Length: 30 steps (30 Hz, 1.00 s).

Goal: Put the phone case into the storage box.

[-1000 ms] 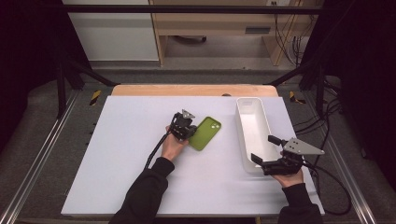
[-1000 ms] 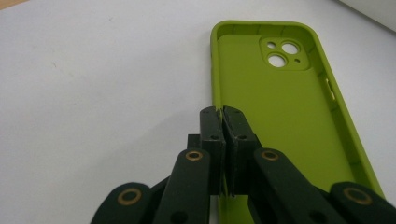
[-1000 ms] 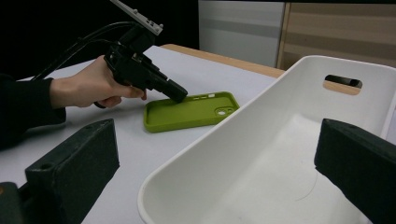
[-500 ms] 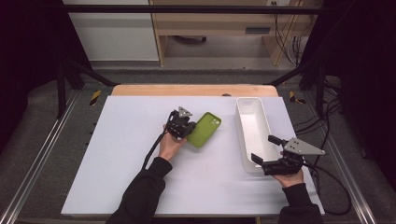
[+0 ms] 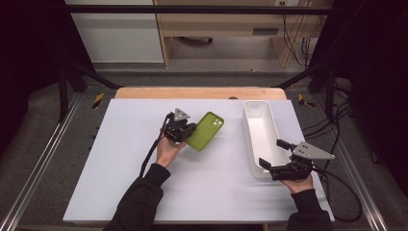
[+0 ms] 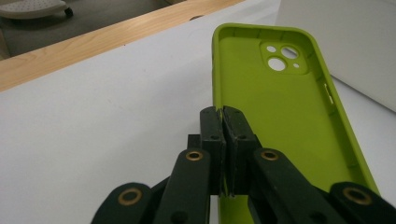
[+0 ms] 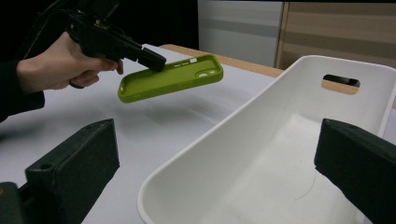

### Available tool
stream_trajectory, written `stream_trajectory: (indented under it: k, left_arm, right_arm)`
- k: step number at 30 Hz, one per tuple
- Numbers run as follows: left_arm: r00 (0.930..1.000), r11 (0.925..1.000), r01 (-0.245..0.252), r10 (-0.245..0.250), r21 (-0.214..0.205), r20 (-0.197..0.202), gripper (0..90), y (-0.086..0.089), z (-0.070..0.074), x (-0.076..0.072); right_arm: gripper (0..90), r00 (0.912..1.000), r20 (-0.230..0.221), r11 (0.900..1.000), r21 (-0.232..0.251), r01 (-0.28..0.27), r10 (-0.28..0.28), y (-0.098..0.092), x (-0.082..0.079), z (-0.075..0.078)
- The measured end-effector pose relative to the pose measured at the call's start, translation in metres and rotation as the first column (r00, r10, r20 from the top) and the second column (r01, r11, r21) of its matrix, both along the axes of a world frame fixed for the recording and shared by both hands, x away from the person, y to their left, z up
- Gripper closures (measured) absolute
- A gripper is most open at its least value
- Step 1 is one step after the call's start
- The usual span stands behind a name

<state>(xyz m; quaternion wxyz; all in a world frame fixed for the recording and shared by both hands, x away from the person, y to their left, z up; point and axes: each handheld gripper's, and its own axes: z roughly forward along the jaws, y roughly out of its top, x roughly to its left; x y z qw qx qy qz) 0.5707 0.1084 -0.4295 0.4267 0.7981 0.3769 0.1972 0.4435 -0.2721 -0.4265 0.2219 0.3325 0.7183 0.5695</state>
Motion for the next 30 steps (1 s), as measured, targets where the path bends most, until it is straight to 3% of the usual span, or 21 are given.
stream_trajectory:
  k: [17,30]
  left_arm:
    - [0.9971,0.9994,0.028,-0.027,-0.022,0.072,87.5,0.026,0.027,-0.032]
    - [0.9935,0.9983,0.057,-0.056,-0.012,0.099,87.6,0.04,0.036,-0.058]
  right_arm:
    - [0.3,0.9999,0.009,0.9999,-0.008,-0.008,0.008,0.004,-0.002,0.005]
    - [0.4,0.9999,0.01,0.9998,-0.018,-0.004,0.004,0.011,-0.003,0.01]
